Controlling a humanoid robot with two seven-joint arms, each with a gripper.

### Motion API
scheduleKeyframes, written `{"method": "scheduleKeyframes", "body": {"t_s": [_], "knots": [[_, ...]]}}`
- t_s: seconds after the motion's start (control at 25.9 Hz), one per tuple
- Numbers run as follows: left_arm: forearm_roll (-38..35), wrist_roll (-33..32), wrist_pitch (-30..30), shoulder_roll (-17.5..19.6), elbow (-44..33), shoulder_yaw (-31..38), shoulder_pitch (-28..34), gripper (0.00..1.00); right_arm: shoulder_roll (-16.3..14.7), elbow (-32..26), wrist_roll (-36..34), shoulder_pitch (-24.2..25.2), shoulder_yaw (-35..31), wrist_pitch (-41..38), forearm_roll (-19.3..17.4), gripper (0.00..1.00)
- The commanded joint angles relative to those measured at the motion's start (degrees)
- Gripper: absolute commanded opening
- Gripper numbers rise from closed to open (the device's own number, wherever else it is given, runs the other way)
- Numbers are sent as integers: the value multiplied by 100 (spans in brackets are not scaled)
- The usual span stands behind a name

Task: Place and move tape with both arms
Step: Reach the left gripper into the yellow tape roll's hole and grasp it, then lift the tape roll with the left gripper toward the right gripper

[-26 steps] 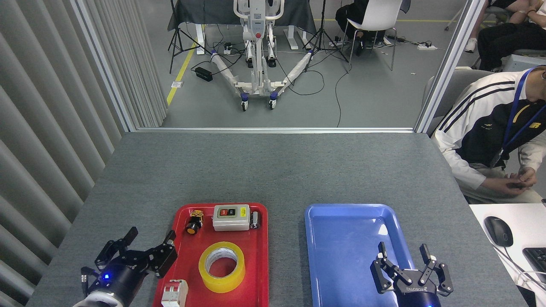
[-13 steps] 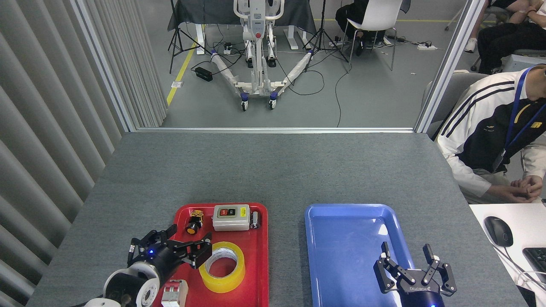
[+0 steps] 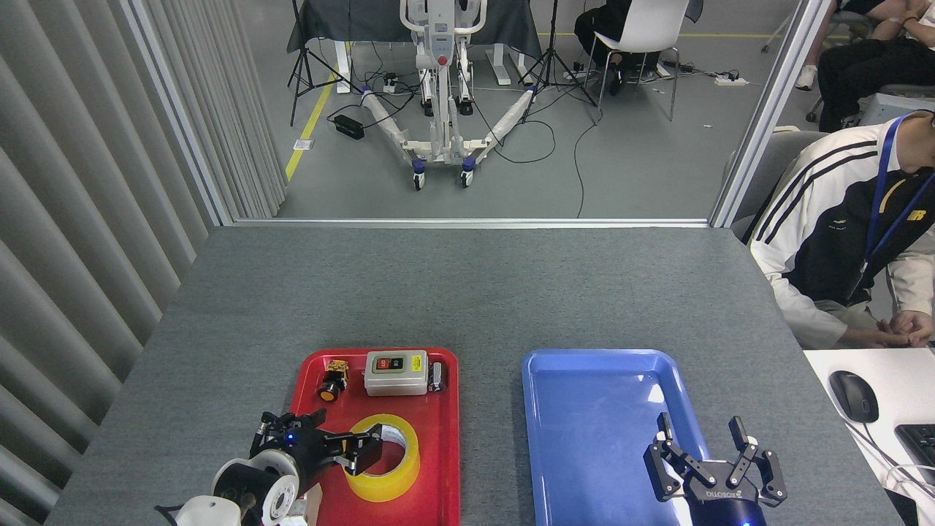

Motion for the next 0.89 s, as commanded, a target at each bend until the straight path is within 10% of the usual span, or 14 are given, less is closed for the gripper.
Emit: {"method": "scheduleKeyframes", "body": {"t_s": [0.0, 0.27, 0.5, 0.85], "knots": [[1, -58, 51, -10, 147, -17, -51, 98, -8, -2, -6, 0, 0, -12, 1, 99], [-8, -480, 33, -2, 323, -26, -51, 78, 1, -2, 3, 0, -9, -12, 1, 99], [-8, -1139, -213, -19, 314, -26, -51, 0, 10, -2, 3, 0, -9, -12, 1, 99], [211, -41, -2208, -37, -231, 167, -349, 0, 10, -2, 3, 0, -9, -65, 1, 99]]}}
